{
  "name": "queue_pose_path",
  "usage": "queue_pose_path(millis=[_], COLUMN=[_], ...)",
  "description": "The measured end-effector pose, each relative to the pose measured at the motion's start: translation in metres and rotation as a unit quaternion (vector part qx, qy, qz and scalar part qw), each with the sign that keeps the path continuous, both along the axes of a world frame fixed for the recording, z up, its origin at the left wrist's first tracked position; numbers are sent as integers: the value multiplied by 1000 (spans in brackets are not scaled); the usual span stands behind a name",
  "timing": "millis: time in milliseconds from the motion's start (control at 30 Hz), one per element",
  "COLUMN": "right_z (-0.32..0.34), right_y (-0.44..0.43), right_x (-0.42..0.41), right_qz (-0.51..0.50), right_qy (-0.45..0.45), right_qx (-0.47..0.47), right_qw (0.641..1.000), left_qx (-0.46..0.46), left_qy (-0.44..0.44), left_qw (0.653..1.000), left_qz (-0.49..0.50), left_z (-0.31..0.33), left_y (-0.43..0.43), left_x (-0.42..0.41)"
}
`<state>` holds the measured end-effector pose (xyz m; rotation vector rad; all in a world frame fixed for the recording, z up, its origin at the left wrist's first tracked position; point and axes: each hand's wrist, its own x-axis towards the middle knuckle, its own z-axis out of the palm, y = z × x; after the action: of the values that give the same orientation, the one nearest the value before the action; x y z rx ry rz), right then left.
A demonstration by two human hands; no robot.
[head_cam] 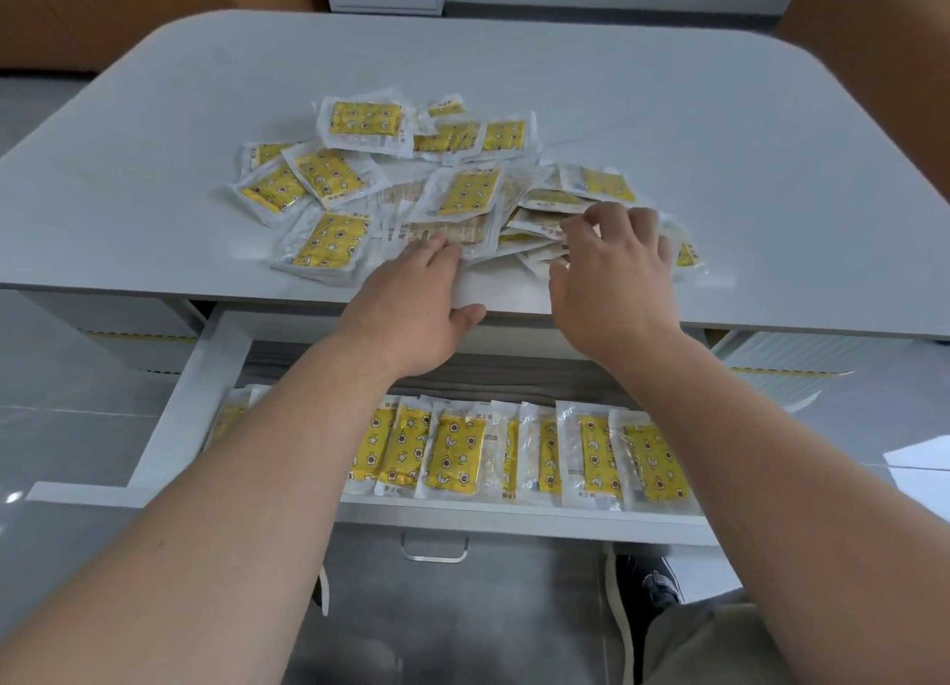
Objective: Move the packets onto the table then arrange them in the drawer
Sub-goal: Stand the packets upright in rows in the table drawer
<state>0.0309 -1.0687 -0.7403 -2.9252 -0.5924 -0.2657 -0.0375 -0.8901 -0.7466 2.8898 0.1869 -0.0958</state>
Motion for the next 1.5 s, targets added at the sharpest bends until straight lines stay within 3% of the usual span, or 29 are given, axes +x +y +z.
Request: queue_pose_path(millis=[133, 333, 567, 900, 1100, 1300, 1500], right_z=[-3, -6, -8, -12, -10, -13, 8], right_y=[0, 1, 0, -3, -6, -5, -3], right_x=[4, 4, 2, -6, -7, -4, -3], right_qz=[1, 15, 14, 47, 51, 54, 2], right_qy=[44, 21, -4, -29, -20, -31, 8], right_qx=[-30, -4, -18, -7, -10, 82, 335], right_qw=[999, 1000, 1000, 998, 998, 995, 942], left_qx=[57, 119, 61, 97, 61, -20, -102], left_qy=[-41, -42, -57, -105, -113, -146, -241], left_qw=[998, 992, 996, 988, 989, 988, 965], left_qz=[4, -7, -29, -62, -70, -47, 14], left_z=[-2, 0, -2, -5, -5, 0, 11], left_y=[-2, -6, -8, -15, -14, -8, -5], left_x=[7, 7, 2, -2, -6, -10, -11])
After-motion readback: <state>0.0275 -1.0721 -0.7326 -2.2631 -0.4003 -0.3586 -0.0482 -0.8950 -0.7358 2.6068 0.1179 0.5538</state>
